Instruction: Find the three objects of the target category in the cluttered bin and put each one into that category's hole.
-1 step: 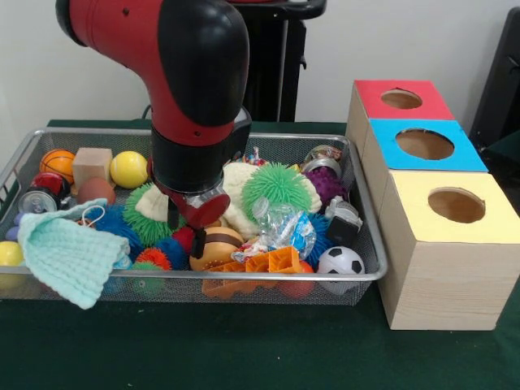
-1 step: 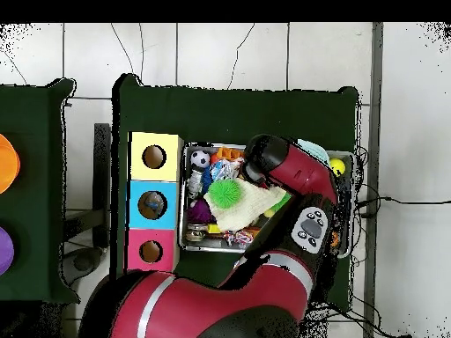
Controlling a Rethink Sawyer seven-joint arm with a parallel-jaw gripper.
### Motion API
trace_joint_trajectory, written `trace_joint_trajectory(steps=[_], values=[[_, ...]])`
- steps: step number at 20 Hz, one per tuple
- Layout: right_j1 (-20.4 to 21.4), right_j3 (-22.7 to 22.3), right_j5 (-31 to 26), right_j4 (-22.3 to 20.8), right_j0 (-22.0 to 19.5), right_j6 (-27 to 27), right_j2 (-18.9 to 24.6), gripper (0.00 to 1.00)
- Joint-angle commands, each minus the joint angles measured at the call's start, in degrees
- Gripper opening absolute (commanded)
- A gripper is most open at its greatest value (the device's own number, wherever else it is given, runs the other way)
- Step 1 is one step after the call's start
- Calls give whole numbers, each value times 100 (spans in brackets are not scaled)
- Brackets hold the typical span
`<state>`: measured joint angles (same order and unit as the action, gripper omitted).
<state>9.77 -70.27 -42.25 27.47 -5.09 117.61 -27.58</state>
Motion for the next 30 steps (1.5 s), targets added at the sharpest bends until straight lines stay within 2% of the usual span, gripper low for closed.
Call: trace_joint_trajectory(steps=[1,8,14,17,30], values=[[-107,-183,259,324,87,1517,677,100],[171,-628,428,579,308,1639,704,100],[405,-680,51,723,447,1738,557,100],[421,-643,-78,828,535,1868,523,100],[283,-681,154,1025,689,1837,547,100]])
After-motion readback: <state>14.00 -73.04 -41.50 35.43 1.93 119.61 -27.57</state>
